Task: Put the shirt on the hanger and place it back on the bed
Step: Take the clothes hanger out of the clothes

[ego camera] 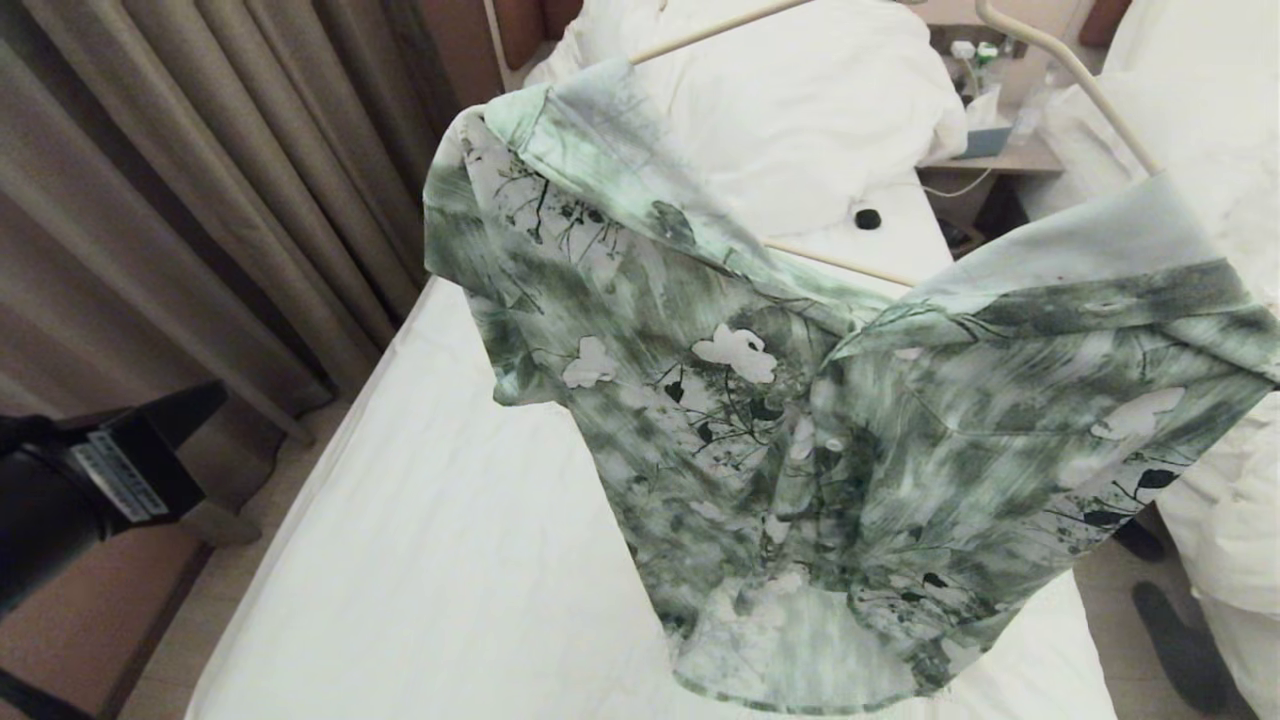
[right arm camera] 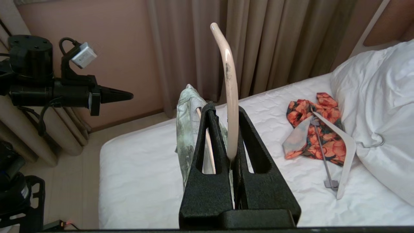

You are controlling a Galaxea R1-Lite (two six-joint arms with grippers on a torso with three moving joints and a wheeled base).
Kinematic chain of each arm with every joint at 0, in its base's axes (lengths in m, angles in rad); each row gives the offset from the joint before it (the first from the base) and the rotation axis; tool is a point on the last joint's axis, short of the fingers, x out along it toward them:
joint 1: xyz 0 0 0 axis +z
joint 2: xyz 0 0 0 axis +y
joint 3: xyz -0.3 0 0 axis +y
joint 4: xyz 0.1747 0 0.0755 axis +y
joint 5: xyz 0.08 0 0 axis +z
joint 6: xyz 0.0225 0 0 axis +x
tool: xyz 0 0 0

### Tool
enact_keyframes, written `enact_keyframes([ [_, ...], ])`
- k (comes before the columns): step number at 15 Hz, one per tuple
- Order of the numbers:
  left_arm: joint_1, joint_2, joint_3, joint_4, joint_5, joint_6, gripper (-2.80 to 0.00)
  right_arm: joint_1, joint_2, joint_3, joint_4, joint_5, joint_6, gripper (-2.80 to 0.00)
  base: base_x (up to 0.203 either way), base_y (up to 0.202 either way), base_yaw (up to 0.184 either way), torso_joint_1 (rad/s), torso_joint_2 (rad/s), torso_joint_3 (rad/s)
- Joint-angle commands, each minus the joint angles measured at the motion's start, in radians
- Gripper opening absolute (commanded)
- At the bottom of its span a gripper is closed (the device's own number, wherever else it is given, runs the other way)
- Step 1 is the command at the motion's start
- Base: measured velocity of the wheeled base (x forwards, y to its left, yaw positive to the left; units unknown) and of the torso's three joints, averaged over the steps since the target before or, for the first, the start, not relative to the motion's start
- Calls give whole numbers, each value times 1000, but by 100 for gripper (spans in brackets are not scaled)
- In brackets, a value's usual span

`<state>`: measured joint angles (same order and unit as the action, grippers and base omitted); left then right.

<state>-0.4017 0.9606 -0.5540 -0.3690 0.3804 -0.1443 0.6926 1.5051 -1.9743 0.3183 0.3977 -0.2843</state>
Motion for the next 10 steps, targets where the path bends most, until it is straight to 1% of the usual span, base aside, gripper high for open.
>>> enact_keyframes([
  [1, 0, -7, 2, -2, 5, -3, -280, -5, -1, 1, 3, 0, 0, -280, 0, 0, 0, 19, -43, -29],
  [2, 1, -14, 5, 1, 6, -4, -280, -17, -8, 6, 4, -2, 1, -280, 0, 0, 0, 0, 0, 0],
  [5, 14, -31, 8, 2, 6, -8, -280, -22, -29, 2, -5, -4, 3, -280, 0, 0, 0, 0, 0, 0],
  [6, 15, -37, 8, 2, 7, -7, -280, -22, -38, 0, -39, -16, 5, -280, 0, 0, 0, 0, 0, 0],
  [8, 15, -54, 6, 5, 21, -5, -280, -34, -43, -3, -127, -79, 7, -280, 0, 0, 0, 0, 0, 0],
  [10, 15, -70, -2, 17, 29, 0, -280, -83, -46, -5, -180, -100, 7, -280, 0, 0, 0, 0, 0, 0],
])
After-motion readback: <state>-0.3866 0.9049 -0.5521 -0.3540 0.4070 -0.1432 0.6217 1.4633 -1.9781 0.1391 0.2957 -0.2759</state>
